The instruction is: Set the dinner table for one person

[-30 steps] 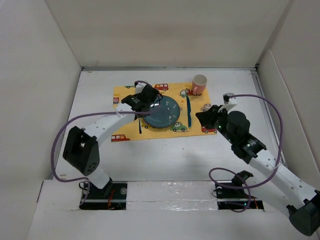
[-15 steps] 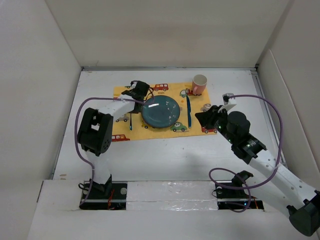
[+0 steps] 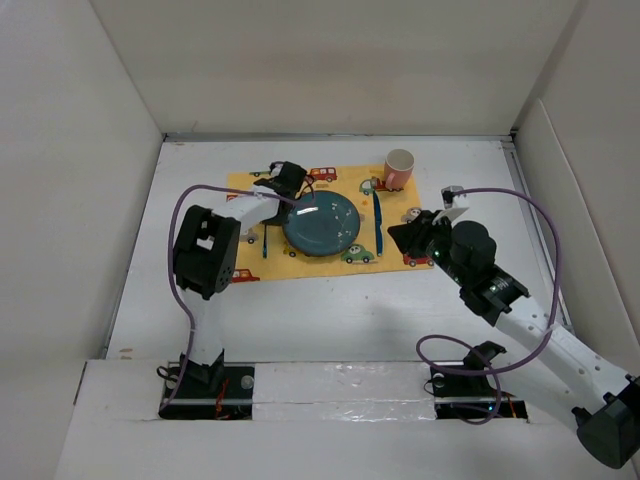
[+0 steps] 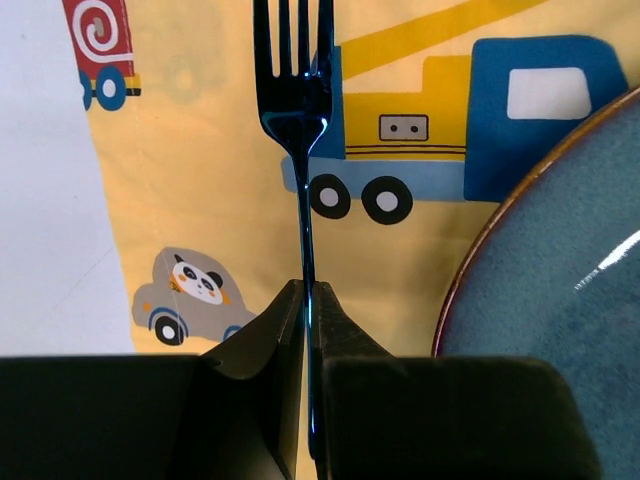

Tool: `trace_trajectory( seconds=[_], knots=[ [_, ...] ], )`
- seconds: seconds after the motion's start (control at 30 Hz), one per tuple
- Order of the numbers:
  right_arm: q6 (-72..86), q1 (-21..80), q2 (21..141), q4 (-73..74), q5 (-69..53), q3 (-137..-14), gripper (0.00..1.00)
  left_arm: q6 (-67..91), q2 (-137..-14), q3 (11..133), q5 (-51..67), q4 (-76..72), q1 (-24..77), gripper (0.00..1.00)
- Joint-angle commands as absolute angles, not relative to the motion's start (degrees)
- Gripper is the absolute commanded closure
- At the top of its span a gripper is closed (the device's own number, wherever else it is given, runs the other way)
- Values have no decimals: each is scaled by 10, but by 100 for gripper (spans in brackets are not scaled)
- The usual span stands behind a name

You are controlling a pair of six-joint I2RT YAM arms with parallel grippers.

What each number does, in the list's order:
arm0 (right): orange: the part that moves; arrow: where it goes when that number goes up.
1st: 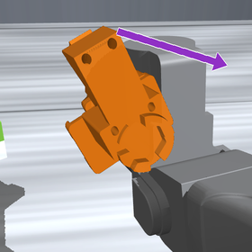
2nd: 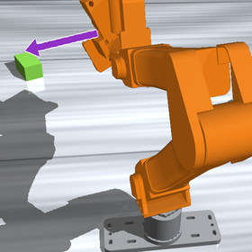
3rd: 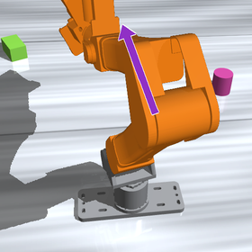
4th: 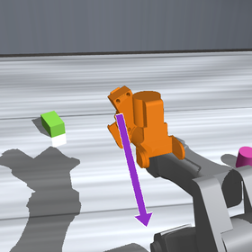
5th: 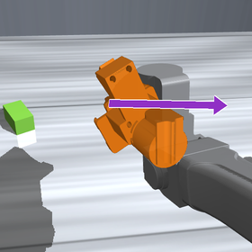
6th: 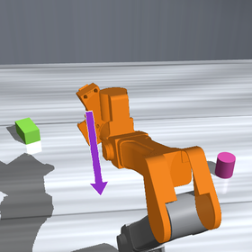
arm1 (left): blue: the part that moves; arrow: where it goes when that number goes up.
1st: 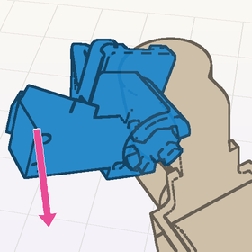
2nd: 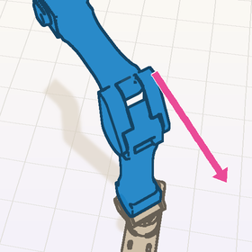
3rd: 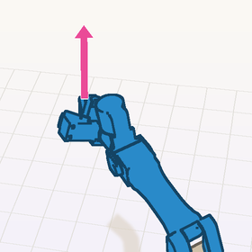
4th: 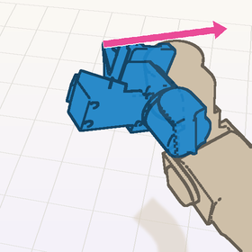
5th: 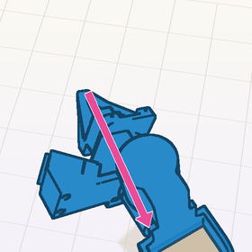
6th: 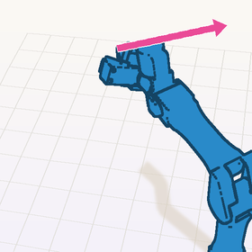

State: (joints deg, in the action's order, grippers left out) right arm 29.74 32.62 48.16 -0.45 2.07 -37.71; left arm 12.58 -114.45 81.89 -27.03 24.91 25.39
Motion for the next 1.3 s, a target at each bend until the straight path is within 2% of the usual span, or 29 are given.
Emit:
trace_trajectory(
  seconds=[0.0, 0.43, 0.47, 0.73, 0.77, 0.8, 0.87, 0.9, 0.97, 1.0, 1.1, 1.27],
  knots=[
    [289, 323, 484, -33, 20, -381, 73, 120, -1157, 842, -289, 253, 251, 100],
    [284, 323, 483, -25, 23, -384, 73, 135, -1163, 850, -267, 280, 251, 100],
    [284, 323, 483, -19, 30, -385, 73, 137, -1158, 850, -267, 286, 251, 97],
    [283, 323, 482, -30, 34, -380, 73, 136, -1143, 843, -274, 301, 251, 93],
    [283, 323, 483, -30, 33, -381, 73, 144, -1144, 845, -285, 306, 251, 90],
    [281, 323, 484, -23, 27, -384, 73, 148, -1145, 849, -287, 315, 251, 81],
    [280, 323, 484, -16, 35, -387, 73, 150, -1136, 852, -286, 317, 251, 71],
    [281, 323, 484, -24, 35, -383, 73, 150, -1123, 853, -286, 318, 251, 59],
    [281, 323, 485, -28, 29, -382, 73, 152, -1104, 854, -285, 318, 251, 47],
    [280, 323, 485, -24, 31, -384, 73, 156, -1080, 855, -285, 318, 251, 35],
    [282, 323, 487, -32, 35, -380, 73, 167, -1026, 861, -282, 319, 251, 23],
    [284, 323, 485, -20, 48, -382, 73, 189, -870, 818, -210, 256, 251, 20]
  ],
)
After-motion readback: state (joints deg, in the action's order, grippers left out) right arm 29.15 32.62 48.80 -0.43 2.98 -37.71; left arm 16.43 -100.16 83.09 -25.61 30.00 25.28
